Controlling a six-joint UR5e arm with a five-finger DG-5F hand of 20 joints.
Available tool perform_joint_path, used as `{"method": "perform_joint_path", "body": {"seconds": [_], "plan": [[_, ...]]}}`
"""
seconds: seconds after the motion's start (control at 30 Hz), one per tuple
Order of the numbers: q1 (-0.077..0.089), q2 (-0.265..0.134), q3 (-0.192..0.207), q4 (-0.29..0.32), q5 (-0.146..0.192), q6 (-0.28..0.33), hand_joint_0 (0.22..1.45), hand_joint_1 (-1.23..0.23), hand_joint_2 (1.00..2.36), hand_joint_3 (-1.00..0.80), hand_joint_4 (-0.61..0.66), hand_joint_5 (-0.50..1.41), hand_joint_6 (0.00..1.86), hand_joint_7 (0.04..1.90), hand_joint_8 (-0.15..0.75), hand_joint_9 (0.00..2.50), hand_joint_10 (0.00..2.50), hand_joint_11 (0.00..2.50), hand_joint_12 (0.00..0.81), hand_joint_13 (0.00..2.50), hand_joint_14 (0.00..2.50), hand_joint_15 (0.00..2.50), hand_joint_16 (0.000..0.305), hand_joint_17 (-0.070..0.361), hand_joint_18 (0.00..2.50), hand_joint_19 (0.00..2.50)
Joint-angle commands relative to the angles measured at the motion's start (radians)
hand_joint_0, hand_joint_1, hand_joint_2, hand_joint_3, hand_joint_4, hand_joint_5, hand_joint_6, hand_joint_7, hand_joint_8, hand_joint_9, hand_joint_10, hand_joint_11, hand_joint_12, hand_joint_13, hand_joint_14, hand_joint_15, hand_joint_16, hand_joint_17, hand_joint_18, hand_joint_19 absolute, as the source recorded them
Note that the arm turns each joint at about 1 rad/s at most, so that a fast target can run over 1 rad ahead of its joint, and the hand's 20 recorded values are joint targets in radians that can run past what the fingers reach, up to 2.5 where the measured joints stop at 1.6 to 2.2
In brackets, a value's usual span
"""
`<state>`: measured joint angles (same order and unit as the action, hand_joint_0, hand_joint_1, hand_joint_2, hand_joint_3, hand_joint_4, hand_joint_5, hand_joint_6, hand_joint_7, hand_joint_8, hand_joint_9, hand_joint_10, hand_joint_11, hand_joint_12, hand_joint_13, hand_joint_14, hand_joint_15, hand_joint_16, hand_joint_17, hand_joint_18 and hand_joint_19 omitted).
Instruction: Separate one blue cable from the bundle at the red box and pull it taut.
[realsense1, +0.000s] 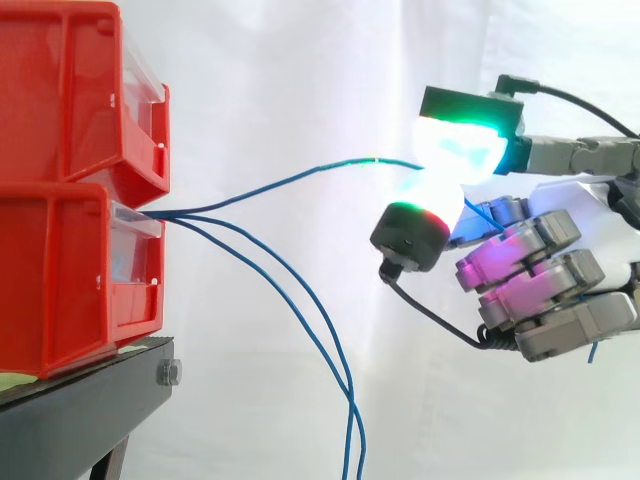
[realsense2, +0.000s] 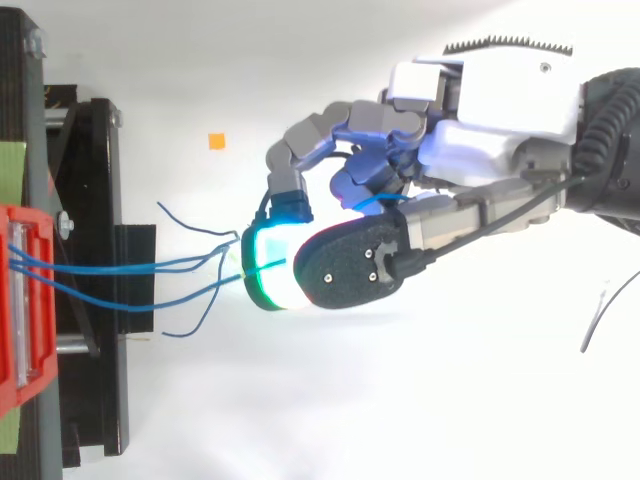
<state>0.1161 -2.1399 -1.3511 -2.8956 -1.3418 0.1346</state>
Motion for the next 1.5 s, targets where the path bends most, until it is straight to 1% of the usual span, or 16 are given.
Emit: {"method": "perform_joint_path", "body": {"seconds": [0.0,0.07,0.27,0.5,0.57,0.6,0.63,0.67,0.73,0.77,0.83,0.93,1.47], "plan": [[0.007,0.000,0.001,-0.013,-0.005,-0.009,0.62,-0.74,1.02,-0.06,0.10,-0.14,0.87,1.11,0.297,0.71,2.50,1.42,0.372,0.79,2.50,1.43,0.031,0.069,1.37,1.89],[0.008,0.002,0.000,-0.014,0.000,-0.012,0.62,-0.74,1.02,-0.06,0.10,-0.14,0.87,1.11,0.302,0.71,2.50,1.45,0.369,0.79,2.50,1.44,0.031,0.069,1.37,1.89],[0.008,0.000,0.000,-0.014,0.000,-0.015,0.62,-0.74,1.02,-0.06,0.10,-0.14,0.87,1.12,0.302,0.71,2.50,1.42,0.369,0.78,2.50,1.44,0.031,0.069,1.37,1.89],[0.008,0.000,0.000,-0.014,0.000,-0.015,0.62,-0.74,1.02,-0.06,0.09,-0.14,0.87,1.12,0.301,0.69,2.50,1.44,0.371,0.78,2.50,1.42,0.031,0.069,1.37,1.89],[0.008,0.000,0.000,-0.016,0.000,-0.015,0.62,-0.75,1.02,-0.06,0.10,-0.14,0.87,1.12,0.304,0.68,2.50,1.40,0.368,0.78,2.50,1.43,0.030,0.068,1.37,1.90],[0.008,0.000,0.000,-0.014,0.000,-0.015,0.62,-0.75,1.02,-0.06,0.10,-0.14,0.88,1.12,0.304,0.68,2.50,1.43,0.368,0.78,2.50,1.45,0.030,0.068,1.37,1.90],[0.008,0.000,0.000,-0.014,0.000,-0.015,0.62,-0.75,1.02,-0.06,0.09,-0.14,0.88,1.12,0.301,0.68,2.50,1.43,0.366,0.78,2.50,1.42,0.030,0.068,1.37,1.89],[0.008,0.000,0.000,-0.014,0.000,-0.015,0.62,-0.75,1.02,-0.06,0.09,-0.14,0.88,1.12,0.296,0.68,2.50,1.40,0.367,0.78,2.50,1.45,0.030,0.068,1.37,1.90],[0.008,0.000,0.000,-0.014,0.000,-0.015,0.62,-0.75,1.02,-0.06,0.09,-0.14,0.88,1.11,0.296,0.67,2.50,1.43,0.367,0.78,2.50,1.43,0.031,0.069,1.38,1.89],[0.008,0.000,0.001,-0.014,0.000,-0.015,0.62,-0.75,1.02,-0.06,0.12,-0.14,0.87,1.20,0.298,0.67,2.50,1.44,0.366,0.78,2.50,1.43,0.030,0.067,1.37,1.89],[0.008,0.000,0.001,-0.014,-0.002,-0.015,0.62,-0.75,1.02,-0.06,0.10,-0.14,0.88,1.13,0.297,0.67,2.50,1.42,0.360,0.78,2.50,1.43,0.030,0.067,1.38,1.89],[0.008,0.000,0.001,-0.014,0.000,-0.015,0.62,-0.75,1.02,-0.06,0.09,-0.14,0.88,1.12,0.297,0.67,2.50,1.42,0.365,0.79,2.50,1.43,0.030,0.067,1.37,1.89],[0.008,0.000,0.000,-0.016,0.000,-0.015,0.63,-0.75,1.02,-0.06,0.09,-0.14,0.88,1.14,0.294,0.68,2.50,1.46,0.368,0.80,2.50,1.46,0.031,0.070,1.40,1.90]]}}
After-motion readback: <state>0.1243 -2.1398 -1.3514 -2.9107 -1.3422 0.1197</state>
